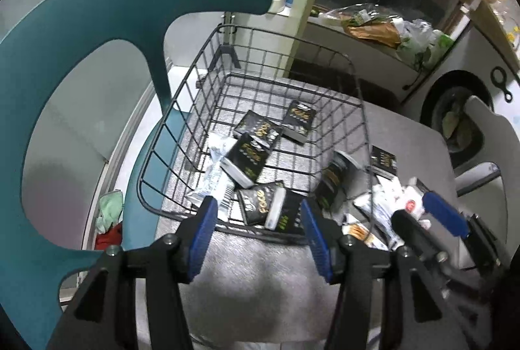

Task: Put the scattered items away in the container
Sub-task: 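Return both grippers from the basket to the packs on the table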

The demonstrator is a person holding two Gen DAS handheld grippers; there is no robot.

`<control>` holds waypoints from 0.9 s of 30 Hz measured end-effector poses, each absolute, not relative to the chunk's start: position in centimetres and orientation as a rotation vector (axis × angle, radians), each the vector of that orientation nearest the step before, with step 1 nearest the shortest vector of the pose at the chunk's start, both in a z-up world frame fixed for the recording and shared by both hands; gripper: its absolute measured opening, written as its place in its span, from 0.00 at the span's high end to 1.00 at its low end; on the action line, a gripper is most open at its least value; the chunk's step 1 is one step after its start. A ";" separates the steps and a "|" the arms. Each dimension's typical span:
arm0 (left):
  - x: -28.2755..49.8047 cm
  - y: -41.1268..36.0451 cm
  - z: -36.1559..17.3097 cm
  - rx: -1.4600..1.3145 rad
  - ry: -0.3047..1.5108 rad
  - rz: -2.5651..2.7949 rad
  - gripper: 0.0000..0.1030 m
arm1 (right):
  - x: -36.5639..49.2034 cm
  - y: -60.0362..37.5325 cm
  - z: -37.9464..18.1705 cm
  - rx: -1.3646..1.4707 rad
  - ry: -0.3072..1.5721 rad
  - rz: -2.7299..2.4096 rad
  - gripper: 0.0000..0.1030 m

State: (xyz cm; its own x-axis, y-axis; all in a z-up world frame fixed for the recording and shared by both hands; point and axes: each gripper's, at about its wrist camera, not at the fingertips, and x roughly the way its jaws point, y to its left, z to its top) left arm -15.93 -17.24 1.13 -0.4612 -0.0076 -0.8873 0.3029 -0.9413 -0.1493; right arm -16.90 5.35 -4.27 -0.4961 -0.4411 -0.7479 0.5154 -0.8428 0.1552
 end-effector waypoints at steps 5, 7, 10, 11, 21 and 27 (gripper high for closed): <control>-14.2 -14.2 2.4 1.521 0.403 -2.560 0.42 | -16.4 10.7 -5.9 1.182 0.155 -2.373 0.43; -13.7 -12.4 2.1 1.557 0.405 -2.582 0.42 | -16.3 12.5 -7.2 1.223 0.153 -2.380 0.43; -13.1 -9.6 1.0 1.621 0.397 -2.599 0.42 | -16.4 14.9 -9.6 1.284 0.161 -2.382 0.43; -13.0 -8.7 0.4 1.640 0.394 -2.601 0.42 | -16.5 15.5 -10.4 1.306 0.160 -2.380 0.43; -13.4 -4.0 -7.1 1.814 0.435 -2.465 0.42 | -17.9 13.9 -16.0 1.370 0.283 -2.328 0.43; -13.8 -4.9 -10.8 1.849 0.464 -2.365 0.42 | -19.0 11.9 -17.3 1.365 0.338 -2.317 0.43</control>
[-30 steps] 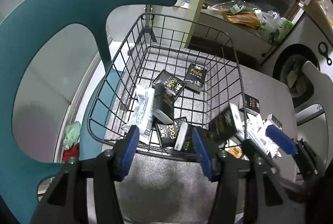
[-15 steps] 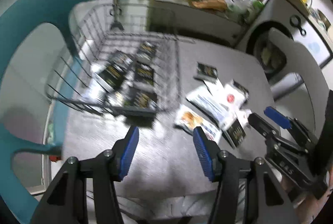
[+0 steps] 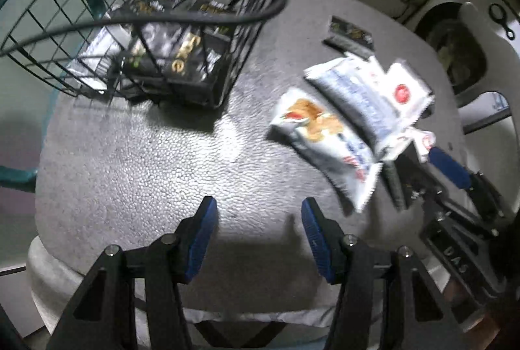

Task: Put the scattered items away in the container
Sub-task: 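Return both grippers from the basket to the packs on the table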

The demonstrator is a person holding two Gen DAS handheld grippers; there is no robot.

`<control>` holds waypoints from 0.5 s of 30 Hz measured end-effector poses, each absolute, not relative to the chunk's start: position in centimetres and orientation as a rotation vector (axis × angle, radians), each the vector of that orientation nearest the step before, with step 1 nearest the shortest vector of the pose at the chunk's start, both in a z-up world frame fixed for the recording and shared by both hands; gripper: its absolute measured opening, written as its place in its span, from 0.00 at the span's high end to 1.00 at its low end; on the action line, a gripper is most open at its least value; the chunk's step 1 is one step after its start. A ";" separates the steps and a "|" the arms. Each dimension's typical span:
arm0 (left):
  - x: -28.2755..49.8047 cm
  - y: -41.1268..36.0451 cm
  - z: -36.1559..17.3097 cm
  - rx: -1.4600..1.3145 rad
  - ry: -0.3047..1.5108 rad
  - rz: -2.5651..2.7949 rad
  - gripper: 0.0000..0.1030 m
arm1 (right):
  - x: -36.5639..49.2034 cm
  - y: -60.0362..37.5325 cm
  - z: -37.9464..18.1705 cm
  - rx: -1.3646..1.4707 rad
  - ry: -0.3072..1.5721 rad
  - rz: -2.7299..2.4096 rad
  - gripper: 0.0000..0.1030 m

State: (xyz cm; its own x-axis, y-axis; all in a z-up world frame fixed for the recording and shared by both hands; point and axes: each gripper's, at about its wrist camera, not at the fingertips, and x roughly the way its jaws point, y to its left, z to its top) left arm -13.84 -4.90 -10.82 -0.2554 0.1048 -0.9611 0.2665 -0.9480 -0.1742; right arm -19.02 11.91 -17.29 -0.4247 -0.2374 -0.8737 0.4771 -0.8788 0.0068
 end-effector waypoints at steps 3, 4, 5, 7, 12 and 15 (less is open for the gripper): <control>-14.2 -5.2 -11.5 1.848 0.486 -2.354 0.42 | -19.6 11.3 -17.8 1.367 0.368 -2.321 0.43; -14.3 -5.2 -11.6 1.848 0.493 -2.356 0.42 | -19.8 11.2 -17.9 1.368 0.372 -2.325 0.43; -14.5 -5.2 -11.7 1.847 0.495 -2.356 0.42 | -19.9 11.1 -18.0 1.371 0.379 -2.329 0.43; -14.8 -5.2 -12.0 1.852 0.505 -2.355 0.42 | -20.0 10.9 -18.2 1.369 0.406 -2.330 0.43; -15.2 -5.4 -12.6 1.860 0.527 -2.349 0.42 | -19.8 10.2 -18.4 1.365 0.439 -2.314 0.43; -15.2 -5.6 -12.7 1.856 0.526 -2.349 0.42 | -19.2 9.8 -18.5 1.365 0.449 -2.296 0.43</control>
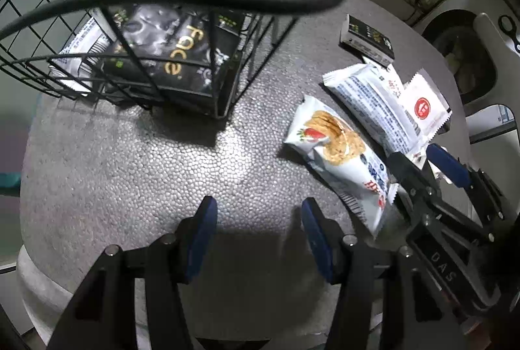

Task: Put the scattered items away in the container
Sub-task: 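Return both grippers from the basket to the packs on the table, then grasp the white cracker bag with the left gripper while the right grasps a black Face pack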

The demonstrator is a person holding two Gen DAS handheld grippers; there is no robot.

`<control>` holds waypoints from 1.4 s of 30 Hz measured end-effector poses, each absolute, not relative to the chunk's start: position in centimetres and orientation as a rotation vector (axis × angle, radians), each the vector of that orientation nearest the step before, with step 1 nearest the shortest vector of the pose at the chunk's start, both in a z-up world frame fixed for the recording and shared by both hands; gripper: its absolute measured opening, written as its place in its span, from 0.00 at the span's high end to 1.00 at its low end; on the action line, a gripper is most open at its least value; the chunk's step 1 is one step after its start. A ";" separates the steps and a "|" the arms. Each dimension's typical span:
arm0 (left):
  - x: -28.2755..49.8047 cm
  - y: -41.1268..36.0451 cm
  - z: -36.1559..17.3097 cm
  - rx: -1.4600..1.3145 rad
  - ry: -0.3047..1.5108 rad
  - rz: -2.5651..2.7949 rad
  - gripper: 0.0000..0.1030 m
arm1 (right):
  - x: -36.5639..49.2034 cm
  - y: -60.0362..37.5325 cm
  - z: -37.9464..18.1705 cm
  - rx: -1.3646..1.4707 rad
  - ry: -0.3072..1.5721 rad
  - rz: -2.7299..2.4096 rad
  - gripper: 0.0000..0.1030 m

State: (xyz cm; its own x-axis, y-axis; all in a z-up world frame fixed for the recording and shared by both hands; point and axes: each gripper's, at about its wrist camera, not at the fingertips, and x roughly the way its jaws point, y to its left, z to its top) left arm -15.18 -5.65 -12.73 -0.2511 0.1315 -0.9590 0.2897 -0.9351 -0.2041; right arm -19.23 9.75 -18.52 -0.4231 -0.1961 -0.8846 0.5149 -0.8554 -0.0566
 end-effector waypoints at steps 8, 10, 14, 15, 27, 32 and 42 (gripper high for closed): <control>-14.6 -6.0 -12.8 1.846 0.518 -2.345 0.42 | -17.7 8.9 -18.6 1.391 0.410 -2.223 0.43; -14.3 -6.0 -12.8 1.850 0.523 -2.345 0.42 | -17.5 8.9 -18.3 1.391 0.399 -2.221 0.43; -13.6 -6.2 -12.4 1.841 0.511 -2.355 0.42 | -18.4 9.1 -18.0 1.388 0.403 -2.277 0.43; -13.6 -6.2 -12.4 1.842 0.514 -2.355 0.42 | -18.5 9.1 -18.1 1.395 0.414 -2.284 0.43; -13.1 -5.7 -12.9 1.864 0.491 -2.356 0.41 | -15.5 7.8 -19.3 1.392 0.422 -2.214 0.43; -12.0 -5.7 -12.9 1.884 0.469 -2.351 0.41 | -14.4 7.9 -18.7 1.369 0.386 -2.203 0.43; -12.0 -3.5 -10.1 1.850 0.497 -2.415 0.36 | -16.2 16.7 -16.7 1.376 0.279 -2.322 0.40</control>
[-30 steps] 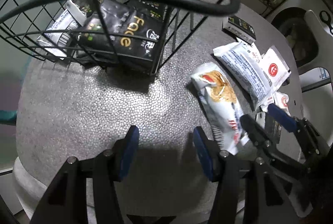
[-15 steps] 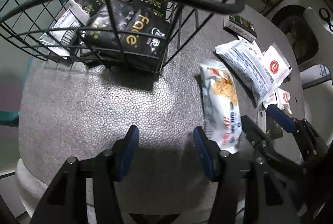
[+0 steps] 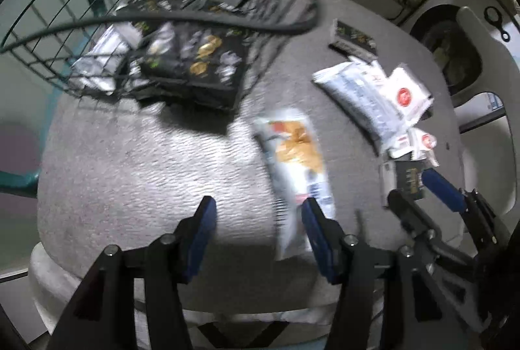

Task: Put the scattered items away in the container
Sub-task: 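Grasp the white cracker bag with the left gripper while the right grasps a black Face pack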

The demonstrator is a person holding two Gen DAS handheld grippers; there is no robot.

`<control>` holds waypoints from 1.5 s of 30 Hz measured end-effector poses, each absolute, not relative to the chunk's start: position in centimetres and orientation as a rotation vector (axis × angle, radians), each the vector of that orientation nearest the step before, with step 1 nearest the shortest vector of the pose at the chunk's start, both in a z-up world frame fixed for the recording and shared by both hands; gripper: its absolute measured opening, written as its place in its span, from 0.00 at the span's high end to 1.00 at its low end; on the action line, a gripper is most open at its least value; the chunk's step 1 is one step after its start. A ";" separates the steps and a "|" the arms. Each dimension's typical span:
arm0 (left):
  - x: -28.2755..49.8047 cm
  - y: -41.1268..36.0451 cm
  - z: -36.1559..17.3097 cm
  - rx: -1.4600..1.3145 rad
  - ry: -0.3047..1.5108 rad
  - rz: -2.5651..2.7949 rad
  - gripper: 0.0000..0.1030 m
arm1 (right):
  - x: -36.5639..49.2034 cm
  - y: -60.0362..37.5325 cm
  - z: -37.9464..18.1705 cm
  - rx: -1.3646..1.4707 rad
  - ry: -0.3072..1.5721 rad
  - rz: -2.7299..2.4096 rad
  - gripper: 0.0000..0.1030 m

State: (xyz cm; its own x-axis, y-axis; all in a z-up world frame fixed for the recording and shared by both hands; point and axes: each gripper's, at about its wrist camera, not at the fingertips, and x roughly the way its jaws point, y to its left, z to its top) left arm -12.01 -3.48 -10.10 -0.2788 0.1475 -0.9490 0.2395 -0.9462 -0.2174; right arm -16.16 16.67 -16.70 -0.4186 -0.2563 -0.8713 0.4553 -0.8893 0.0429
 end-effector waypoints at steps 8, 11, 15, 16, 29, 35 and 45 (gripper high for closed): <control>-13.8 -2.6 -9.4 1.858 0.474 -2.432 0.33 | -17.4 17.4 -18.9 1.406 0.219 -2.326 0.39; -14.5 -2.2 -10.7 1.876 0.465 -2.398 0.33 | -18.1 17.3 -19.6 1.444 0.143 -2.330 0.39; -14.3 -2.4 -11.5 1.896 0.418 -2.372 0.33 | -17.8 16.6 -20.5 1.468 0.107 -2.295 0.38; -14.2 -2.5 -11.6 1.900 0.404 -2.370 0.33 | -17.4 16.5 -20.5 1.459 0.116 -2.304 0.38; -10.5 -3.7 -10.4 2.009 0.276 -2.428 0.55 | -13.8 17.5 -20.1 1.500 0.134 -2.315 0.37; -9.8 -4.2 -10.3 1.991 0.243 -2.433 0.34 | -13.7 18.0 -20.5 1.564 0.098 -2.351 0.37; -10.5 -4.8 -10.9 2.002 0.212 -2.403 0.53 | -14.3 18.1 -20.2 1.618 0.097 -2.340 0.39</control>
State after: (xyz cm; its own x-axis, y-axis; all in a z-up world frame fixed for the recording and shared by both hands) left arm -10.47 -4.78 -10.91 -0.1843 0.0809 -0.9795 0.0919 -0.9908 -0.0992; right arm -14.31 18.06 -20.23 -0.3247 -0.2014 -0.9241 0.2771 -0.9544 0.1106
